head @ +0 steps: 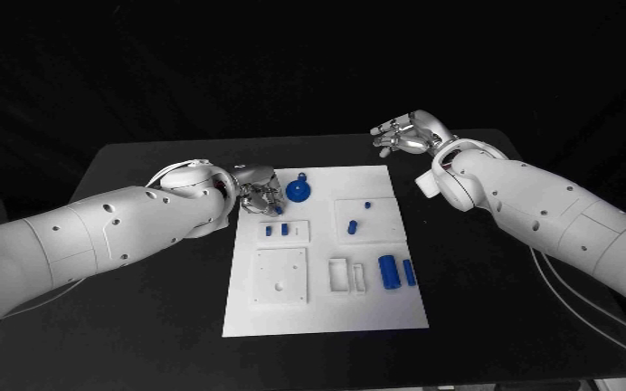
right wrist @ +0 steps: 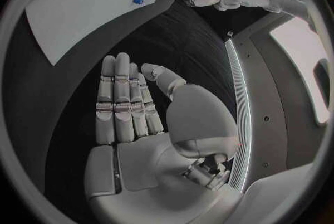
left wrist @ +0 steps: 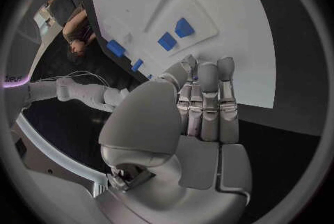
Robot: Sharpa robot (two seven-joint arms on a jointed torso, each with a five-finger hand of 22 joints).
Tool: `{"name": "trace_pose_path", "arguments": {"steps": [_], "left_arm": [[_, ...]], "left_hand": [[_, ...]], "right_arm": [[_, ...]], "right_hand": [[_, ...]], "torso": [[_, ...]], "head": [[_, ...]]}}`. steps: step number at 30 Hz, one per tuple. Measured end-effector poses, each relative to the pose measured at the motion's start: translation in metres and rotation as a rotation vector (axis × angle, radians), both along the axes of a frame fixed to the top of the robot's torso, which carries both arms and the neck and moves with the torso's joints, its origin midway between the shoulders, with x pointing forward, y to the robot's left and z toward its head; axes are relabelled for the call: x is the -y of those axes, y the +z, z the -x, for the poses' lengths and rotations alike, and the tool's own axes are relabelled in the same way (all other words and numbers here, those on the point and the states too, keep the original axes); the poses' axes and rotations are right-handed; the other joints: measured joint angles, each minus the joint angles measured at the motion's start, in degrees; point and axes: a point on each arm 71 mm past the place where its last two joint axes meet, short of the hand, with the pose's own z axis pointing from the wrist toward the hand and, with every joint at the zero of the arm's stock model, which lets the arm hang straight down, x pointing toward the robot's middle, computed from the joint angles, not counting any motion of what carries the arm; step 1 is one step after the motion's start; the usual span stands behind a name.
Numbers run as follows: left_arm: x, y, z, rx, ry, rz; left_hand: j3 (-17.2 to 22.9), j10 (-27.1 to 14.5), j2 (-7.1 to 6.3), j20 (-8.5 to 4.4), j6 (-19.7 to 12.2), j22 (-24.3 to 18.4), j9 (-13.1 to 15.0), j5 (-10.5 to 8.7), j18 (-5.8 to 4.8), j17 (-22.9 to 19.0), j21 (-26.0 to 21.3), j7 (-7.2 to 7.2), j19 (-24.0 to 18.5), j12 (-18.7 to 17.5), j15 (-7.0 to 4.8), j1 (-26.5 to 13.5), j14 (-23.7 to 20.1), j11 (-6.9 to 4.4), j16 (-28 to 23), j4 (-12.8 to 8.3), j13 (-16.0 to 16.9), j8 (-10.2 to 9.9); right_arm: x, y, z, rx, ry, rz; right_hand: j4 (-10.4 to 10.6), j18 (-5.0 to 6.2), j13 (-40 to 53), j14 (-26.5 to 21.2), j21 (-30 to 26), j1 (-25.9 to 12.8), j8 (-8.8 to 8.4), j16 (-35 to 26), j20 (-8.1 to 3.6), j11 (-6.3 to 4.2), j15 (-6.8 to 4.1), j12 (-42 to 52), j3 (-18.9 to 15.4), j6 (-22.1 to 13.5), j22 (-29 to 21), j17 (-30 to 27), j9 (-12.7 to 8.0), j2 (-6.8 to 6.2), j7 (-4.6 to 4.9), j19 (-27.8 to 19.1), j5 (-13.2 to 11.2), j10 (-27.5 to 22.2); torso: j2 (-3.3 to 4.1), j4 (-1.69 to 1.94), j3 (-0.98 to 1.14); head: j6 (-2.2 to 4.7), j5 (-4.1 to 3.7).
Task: Assemble the parts on the task board
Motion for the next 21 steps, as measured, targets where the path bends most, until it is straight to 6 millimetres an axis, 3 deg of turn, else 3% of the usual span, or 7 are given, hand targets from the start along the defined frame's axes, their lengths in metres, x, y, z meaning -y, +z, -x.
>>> {"name": "trace_pose_path", "arguments": {"steps": [21], "left_arm": [[0.0026,-0.0028,-0.0016,-0.002,-0.004,-0.015]], "left_hand": [[0.17,0.00,0.00,0.00,-0.11,-0.02,-0.03,0.00,-0.03,0.04,0.00,-0.10,0.00,0.01,0.20,0.00,0.19,0.00,0.00,-0.16,0.00,-0.01]], "right_arm": [[-0.0007,0.0000,0.0000,0.000,0.001,-0.001]], "right_hand": [[0.00,0.00,0.00,0.00,0.00,0.00,0.00,0.00,0.00,0.00,0.00,0.00,0.00,0.00,0.01,0.00,0.00,0.00,0.00,0.00,0.00,0.00]], "torso": [[0.00,-0.01,-0.03]], "head": [[-0.09,0.04]]}}
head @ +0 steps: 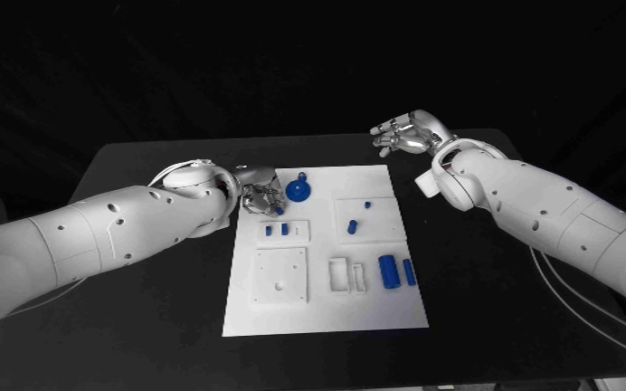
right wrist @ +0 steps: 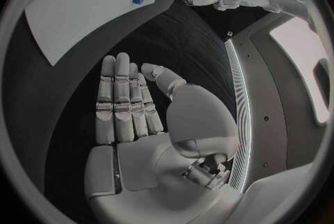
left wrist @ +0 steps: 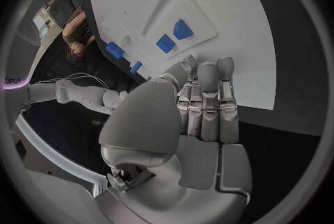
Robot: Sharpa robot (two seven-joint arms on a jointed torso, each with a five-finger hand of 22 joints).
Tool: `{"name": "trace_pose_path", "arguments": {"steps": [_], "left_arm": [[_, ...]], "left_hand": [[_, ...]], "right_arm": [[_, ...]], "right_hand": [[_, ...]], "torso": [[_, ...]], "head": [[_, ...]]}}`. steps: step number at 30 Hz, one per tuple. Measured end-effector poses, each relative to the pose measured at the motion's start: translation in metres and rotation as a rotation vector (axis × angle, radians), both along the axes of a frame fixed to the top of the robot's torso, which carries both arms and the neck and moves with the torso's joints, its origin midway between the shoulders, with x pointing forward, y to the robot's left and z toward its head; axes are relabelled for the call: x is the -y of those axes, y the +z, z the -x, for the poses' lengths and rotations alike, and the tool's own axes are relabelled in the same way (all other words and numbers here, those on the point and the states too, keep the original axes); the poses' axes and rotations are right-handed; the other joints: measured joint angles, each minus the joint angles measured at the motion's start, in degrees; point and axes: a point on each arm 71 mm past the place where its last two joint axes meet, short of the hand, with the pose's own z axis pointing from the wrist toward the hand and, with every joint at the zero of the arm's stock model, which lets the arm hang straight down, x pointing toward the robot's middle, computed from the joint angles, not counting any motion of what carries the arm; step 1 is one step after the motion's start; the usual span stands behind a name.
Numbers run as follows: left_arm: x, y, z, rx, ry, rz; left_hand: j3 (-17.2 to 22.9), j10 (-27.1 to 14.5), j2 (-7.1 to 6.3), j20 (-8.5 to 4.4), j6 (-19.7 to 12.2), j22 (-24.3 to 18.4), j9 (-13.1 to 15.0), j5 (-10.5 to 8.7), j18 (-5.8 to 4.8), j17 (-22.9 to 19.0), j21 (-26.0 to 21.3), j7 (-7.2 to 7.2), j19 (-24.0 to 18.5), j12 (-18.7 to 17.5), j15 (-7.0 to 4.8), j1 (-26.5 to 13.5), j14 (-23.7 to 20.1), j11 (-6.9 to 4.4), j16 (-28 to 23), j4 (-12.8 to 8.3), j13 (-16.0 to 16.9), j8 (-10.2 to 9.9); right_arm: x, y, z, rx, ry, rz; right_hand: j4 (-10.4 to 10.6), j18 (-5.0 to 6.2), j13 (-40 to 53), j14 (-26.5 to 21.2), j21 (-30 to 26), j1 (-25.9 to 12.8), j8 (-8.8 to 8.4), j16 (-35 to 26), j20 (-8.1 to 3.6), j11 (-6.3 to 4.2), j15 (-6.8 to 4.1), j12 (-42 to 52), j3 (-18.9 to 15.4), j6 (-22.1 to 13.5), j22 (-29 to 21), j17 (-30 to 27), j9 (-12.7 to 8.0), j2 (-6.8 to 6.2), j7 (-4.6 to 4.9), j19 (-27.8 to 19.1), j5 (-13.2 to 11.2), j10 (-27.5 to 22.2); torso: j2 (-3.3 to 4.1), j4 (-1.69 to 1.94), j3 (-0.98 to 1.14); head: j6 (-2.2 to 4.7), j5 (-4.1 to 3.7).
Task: Assemble the parts on the task board
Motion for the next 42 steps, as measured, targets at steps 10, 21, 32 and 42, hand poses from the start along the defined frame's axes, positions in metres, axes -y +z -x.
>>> {"name": "trace_pose_path", "arguments": {"steps": [10,21,32,42], "left_arm": [[0.0030,-0.0035,-0.0008,-0.002,0.000,-0.003],[0.0031,-0.0056,-0.0007,-0.006,0.004,-0.010],[0.0024,-0.0082,0.0015,-0.015,0.003,-0.014],[0.0022,-0.0069,0.0013,-0.011,0.002,-0.008]], "left_hand": [[0.00,-0.40,-0.08,0.00,0.00,-0.01,0.00,0.00,-0.10,0.00,0.22,0.00,0.00,0.00,0.00,0.08,0.00,0.00,0.00,0.00,-0.03,0.00],[0.13,-2.26,0.09,0.01,-0.61,-0.02,0.02,0.01,0.42,-0.01,0.22,0.61,0.00,0.02,0.06,-0.08,-0.06,0.61,-0.23,-0.13,0.04,0.00],[1.39,-7.02,-2.44,0.83,-15.05,0.03,-0.40,-2.91,0.53,-0.13,0.22,-1.29,-0.39,0.16,1.06,0.56,-0.65,2.24,-0.73,-2.02,-0.12,0.01],[-1.92,-13.66,-4.56,2.52,-28.96,0.02,-1.07,-3.00,3.23,-0.79,-0.61,-3.17,-0.46,0.39,2.59,2.37,-1.58,3.99,-0.73,-1.40,0.13,-1.05]], "right_arm": [[-0.0012,0.0003,0.0003,0.001,0.003,-0.001],[-0.0008,0.0003,0.0004,0.000,0.003,-0.001],[-0.0001,0.0000,0.0005,0.000,0.002,0.000],[0.0004,-0.0001,0.0006,0.000,0.002,0.000]], "right_hand": [[0.00,0.00,0.00,0.00,0.00,0.00,0.00,0.00,0.00,0.00,0.00,0.00,0.00,0.00,0.00,0.00,0.00,0.00,0.00,0.00,0.00,0.00],[0.00,0.00,0.00,0.00,0.00,0.00,0.00,0.00,0.00,0.00,0.00,0.00,0.00,0.00,0.00,0.00,0.00,0.00,0.00,0.00,0.00,0.00],[0.00,0.01,0.00,-0.21,1.06,0.00,0.00,0.00,0.17,0.00,0.20,0.00,0.00,0.00,-0.91,-0.10,0.00,0.00,0.00,-0.65,0.00,0.00],[0.00,0.01,-0.02,-0.21,1.06,0.00,0.00,0.00,0.18,0.00,0.20,0.00,0.00,0.01,-1.03,-0.10,0.00,0.00,-0.01,-0.65,0.00,0.00]], "torso": [[0.00,-0.04,0.03],[0.01,-0.04,0.05],[0.01,0.00,0.01],[0.01,0.01,-0.02]], "head": [[0.02,-0.06],[-0.03,-0.22],[-0.04,-0.27],[0.06,-0.13]]}}
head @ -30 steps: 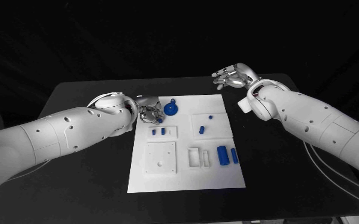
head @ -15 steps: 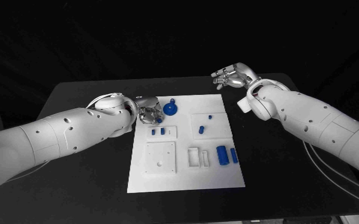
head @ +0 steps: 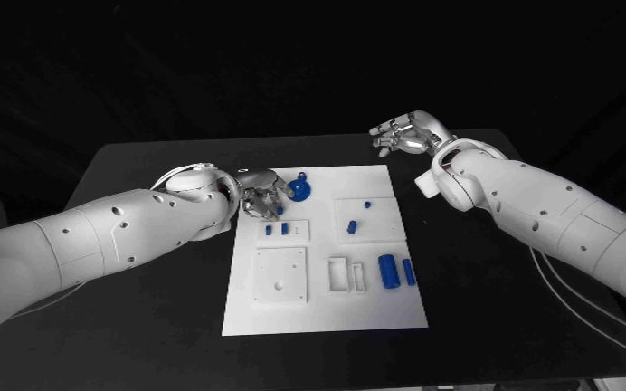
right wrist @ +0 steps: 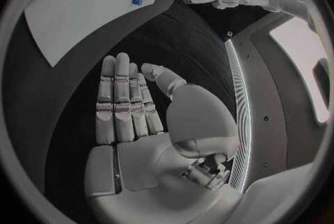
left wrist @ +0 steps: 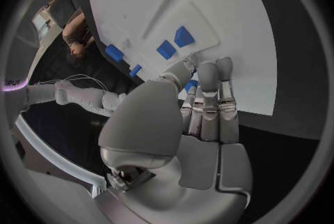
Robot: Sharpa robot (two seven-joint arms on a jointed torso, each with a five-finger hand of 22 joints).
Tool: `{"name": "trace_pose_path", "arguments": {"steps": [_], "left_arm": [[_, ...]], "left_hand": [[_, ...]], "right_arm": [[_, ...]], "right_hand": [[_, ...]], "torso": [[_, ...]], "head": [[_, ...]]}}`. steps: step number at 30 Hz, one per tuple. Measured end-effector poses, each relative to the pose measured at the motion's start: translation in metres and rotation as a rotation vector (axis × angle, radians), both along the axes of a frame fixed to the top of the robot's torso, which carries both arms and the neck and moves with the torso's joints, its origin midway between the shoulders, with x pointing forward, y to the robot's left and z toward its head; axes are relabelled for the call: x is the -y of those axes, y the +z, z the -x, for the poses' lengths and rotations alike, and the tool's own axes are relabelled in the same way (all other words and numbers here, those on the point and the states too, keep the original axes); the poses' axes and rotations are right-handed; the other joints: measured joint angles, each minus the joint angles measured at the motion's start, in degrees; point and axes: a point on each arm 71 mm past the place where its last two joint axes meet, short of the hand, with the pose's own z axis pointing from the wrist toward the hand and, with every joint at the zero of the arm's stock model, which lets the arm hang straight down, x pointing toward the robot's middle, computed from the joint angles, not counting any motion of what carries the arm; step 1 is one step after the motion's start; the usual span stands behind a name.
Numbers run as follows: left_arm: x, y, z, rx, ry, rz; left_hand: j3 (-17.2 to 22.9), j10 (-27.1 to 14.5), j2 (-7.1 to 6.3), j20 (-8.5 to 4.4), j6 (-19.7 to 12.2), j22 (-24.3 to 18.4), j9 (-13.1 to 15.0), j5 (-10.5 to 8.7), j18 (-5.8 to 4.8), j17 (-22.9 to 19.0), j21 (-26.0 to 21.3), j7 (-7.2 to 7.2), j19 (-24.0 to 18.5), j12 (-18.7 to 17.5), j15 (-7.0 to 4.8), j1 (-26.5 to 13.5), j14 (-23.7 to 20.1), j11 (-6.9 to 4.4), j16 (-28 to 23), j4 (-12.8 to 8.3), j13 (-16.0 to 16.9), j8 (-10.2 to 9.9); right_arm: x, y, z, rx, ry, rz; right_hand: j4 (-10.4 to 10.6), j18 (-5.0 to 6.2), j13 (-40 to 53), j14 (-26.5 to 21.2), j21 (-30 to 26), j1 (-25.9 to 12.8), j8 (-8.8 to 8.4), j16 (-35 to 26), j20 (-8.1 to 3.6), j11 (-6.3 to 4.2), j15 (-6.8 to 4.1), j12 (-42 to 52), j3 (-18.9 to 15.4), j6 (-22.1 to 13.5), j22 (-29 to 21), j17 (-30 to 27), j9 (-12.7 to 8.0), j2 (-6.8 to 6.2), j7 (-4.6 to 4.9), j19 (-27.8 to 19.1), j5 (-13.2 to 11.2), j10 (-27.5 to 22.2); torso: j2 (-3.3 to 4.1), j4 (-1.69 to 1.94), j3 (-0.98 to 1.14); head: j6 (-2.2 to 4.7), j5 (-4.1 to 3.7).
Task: Assemble the parts on the task board
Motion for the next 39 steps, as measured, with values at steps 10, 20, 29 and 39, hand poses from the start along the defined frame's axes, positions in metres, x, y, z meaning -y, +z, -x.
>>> {"name": "trace_pose_path", "arguments": {"steps": [10,20,29,39], "left_arm": [[-0.008,0.000,-0.003,0.012,0.021,-0.001],[-0.023,0.000,-0.006,0.019,0.056,-0.011],[-0.047,0.002,-0.010,0.030,0.120,0.014],[-0.078,0.025,-0.014,0.000,0.279,0.299]], "left_hand": [[-1.12,-1.19,0.36,0.15,3.40,-0.01,0.26,0.00,0.27,-0.56,-0.72,0.97,-0.14,-0.01,0.07,1.25,-0.08,0.40,-0.23,0.82,-0.20,0.45],[1.35,5.11,1.61,-0.39,20.25,-0.01,1.38,0.00,-0.50,-0.58,0.41,2.93,-0.69,0.33,-0.46,0.45,-0.16,-1.34,-0.22,-1.07,-0.14,1.62],[2.57,6.88,1.65,-0.80,21.45,-0.02,1.45,0.00,-1.07,-1.02,1.29,3.54,-1.10,0.34,-0.95,-1.08,-0.25,-2.04,-1.45,-1.91,-0.09,1.62],[0.35,8.48,2.36,-0.28,22.68,-5.19,1.44,0.00,-2.80,-7.50,-8.45,4.77,-6.52,0.33,-0.41,-4.44,-5.14,-2.05,-17.01,0.62,-0.09,1.62]], "right_arm": [[0.002,-0.001,0.002,-0.005,0.003,0.002],[0.002,-0.004,0.006,-0.015,0.024,0.016],[-0.004,-0.002,0.012,0.006,0.076,0.119],[-0.024,-0.002,0.027,0.082,0.177,0.388]], "right_hand": [[0.00,0.00,-0.14,1.23,1.95,0.00,0.00,0.98,-0.51,0.83,-0.25,-2.56,0.00,0.26,0.83,0.35,0.00,0.00,0.18,0.56,0.00,-0.83],[-0.14,0.00,-0.13,2.93,6.19,1.23,0.00,3.63,-0.97,0.51,-1.21,-3.11,-1.89,0.84,4.49,3.10,0.00,-0.59,0.01,1.22,-0.48,-0.50],[-0.08,0.90,-0.13,7.55,13.59,3.47,0.00,15.16,-3.65,-1.48,-3.49,-3.56,-6.29,5.53,9.71,12.12,0.22,-0.15,-1.62,8.04,-4.15,3.53],[0.11,0.90,-0.21,7.46,15.01,3.47,0.00,19.82,-3.58,-0.98,-3.61,-3.56,-8.86,5.93,11.84,16.86,0.04,-0.16,-2.02,9.36,-8.69,0.64]], "torso": [[-0.02,-0.01,0.02],[-0.02,-0.05,0.07],[-0.03,-0.01,0.08],[-0.08,-0.04,0.10]], "head": [[0.18,0.08],[0.57,0.08],[1.13,-0.28],[1.70,-0.23]]}}
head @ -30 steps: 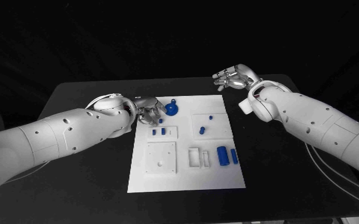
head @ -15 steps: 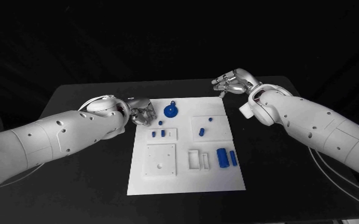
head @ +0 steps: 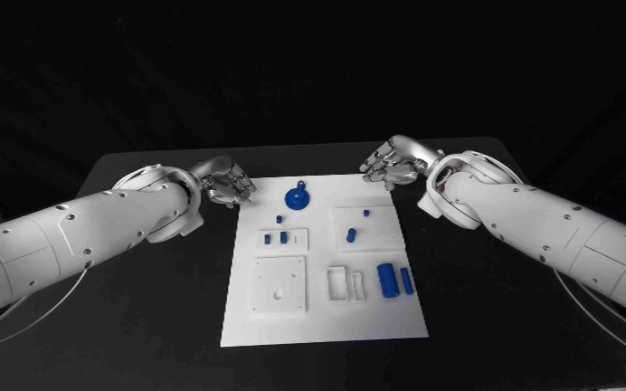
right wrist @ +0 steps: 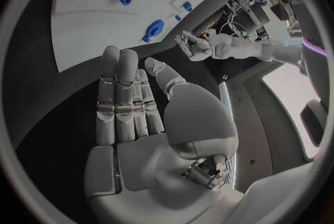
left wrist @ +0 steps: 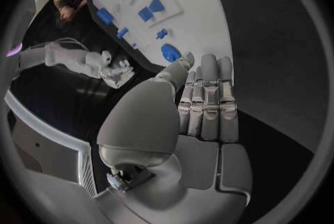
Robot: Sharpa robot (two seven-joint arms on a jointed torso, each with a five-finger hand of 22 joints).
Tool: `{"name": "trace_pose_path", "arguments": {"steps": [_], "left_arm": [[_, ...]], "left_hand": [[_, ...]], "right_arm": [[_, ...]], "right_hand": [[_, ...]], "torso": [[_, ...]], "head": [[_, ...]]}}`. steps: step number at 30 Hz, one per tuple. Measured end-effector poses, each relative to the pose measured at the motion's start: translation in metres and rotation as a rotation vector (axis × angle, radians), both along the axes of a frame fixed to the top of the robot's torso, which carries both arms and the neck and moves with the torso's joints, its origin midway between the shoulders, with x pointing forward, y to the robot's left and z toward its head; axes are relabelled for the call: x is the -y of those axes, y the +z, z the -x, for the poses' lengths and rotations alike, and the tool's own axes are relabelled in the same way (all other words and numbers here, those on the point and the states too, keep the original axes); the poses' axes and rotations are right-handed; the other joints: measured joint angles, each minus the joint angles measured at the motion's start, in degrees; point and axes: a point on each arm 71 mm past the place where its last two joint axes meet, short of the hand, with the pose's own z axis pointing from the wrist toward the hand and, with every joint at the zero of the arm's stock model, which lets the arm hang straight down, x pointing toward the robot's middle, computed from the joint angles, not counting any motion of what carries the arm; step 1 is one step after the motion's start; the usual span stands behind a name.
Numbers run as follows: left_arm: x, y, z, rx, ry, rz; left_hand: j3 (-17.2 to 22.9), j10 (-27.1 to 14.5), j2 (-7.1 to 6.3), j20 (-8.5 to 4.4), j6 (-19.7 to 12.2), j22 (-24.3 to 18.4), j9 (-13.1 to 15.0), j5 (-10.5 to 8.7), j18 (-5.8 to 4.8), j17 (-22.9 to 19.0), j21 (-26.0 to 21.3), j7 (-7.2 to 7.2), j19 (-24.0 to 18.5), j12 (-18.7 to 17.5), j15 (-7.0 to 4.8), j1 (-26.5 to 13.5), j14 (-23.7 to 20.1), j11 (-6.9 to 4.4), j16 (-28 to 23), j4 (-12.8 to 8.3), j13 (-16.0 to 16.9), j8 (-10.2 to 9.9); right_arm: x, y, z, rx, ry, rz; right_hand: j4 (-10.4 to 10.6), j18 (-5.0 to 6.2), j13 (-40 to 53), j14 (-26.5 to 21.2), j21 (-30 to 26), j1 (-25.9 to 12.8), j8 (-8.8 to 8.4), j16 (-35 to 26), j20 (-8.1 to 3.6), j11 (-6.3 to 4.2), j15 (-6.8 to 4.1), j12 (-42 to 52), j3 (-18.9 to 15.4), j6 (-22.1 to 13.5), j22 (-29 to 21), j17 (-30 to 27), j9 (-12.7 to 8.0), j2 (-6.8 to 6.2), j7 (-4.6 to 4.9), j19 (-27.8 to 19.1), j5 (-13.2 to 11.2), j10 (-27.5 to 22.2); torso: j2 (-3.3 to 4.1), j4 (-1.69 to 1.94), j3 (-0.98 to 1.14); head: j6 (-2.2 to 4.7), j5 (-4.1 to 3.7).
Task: Assemble the parts on the task board
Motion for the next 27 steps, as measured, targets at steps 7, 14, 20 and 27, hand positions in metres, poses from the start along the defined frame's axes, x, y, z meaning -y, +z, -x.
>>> {"name": "trace_pose_path", "arguments": {"steps": [7,14,20,27], "left_arm": [[-0.007,0.013,0.005,-0.041,0.070,0.282],[-0.011,0.019,0.009,-0.078,0.110,0.482],[-0.006,0.021,0.013,-0.098,0.118,0.581],[-0.005,0.023,0.012,-0.110,0.171,0.729]], "left_hand": [[-1.61,0.29,0.49,1.84,1.20,-9.61,0.00,0.00,-1.34,-6.64,-10.01,-0.18,-1.84,-0.05,1.86,-1.05,-0.19,0.33,-17.12,1.93,-0.03,-0.12],[-2.43,9.40,0.74,1.59,3.13,-19.22,0.05,0.68,-4.07,-8.76,-11.45,-1.08,-3.29,-0.19,0.67,-1.29,9.63,-2.47,-29.63,2.37,0.04,-0.45],[-2.25,0.80,0.73,2.69,3.01,-24.95,-0.04,0.69,-4.44,-10.17,-11.68,-0.55,-6.38,-0.30,3.04,-1.29,6.19,0.47,-38.01,2.20,-0.05,-0.45],[-2.71,-4.34,0.43,4.17,2.30,-32.10,-0.04,0.68,-4.27,-9.86,-11.68,0.16,-5.03,-0.31,4.16,-1.59,6.41,2.23,-40.35,2.26,-0.04,-0.45]], "right_arm": [[-0.010,-0.006,0.009,0.030,0.037,0.172],[-0.016,-0.013,0.016,0.036,0.044,0.314],[-0.017,-0.019,0.020,0.026,0.038,0.404],[-0.020,-0.025,0.024,0.007,0.042,0.465]], "right_hand": [[-0.04,1.36,-0.03,0.00,0.00,-0.46,0.00,3.01,1.01,0.78,0.49,0.00,-0.60,0.00,0.12,1.70,-0.12,-0.46,0.00,1.02,-2.28,-2.70],[0.19,1.77,-0.02,0.00,-0.74,-1.25,0.00,4.59,1.35,1.19,0.86,0.00,-3.43,-2.51,-0.21,1.88,-0.22,-2.24,0.82,1.95,-3.39,-3.72],[0.48,1.77,-0.01,0.00,-2.06,-1.00,0.00,5.20,1.34,1.19,0.86,0.00,-6.34,-2.50,-1.09,1.38,-0.22,-2.50,0.83,2.76,-3.39,-3.72],[0.75,1.76,-0.01,0.00,-2.68,-1.00,0.00,5.44,1.45,1.19,0.86,0.00,-8.16,-2.50,-1.36,0.99,-0.22,-2.50,0.83,2.89,-2.72,-3.72]], "torso": [[-0.03,0.04,-0.08],[-0.03,0.05,-0.23],[0.00,0.06,-0.25],[0.01,0.06,-0.19]], "head": [[0.31,0.05],[0.60,0.40],[0.65,0.63],[0.63,0.75]]}}
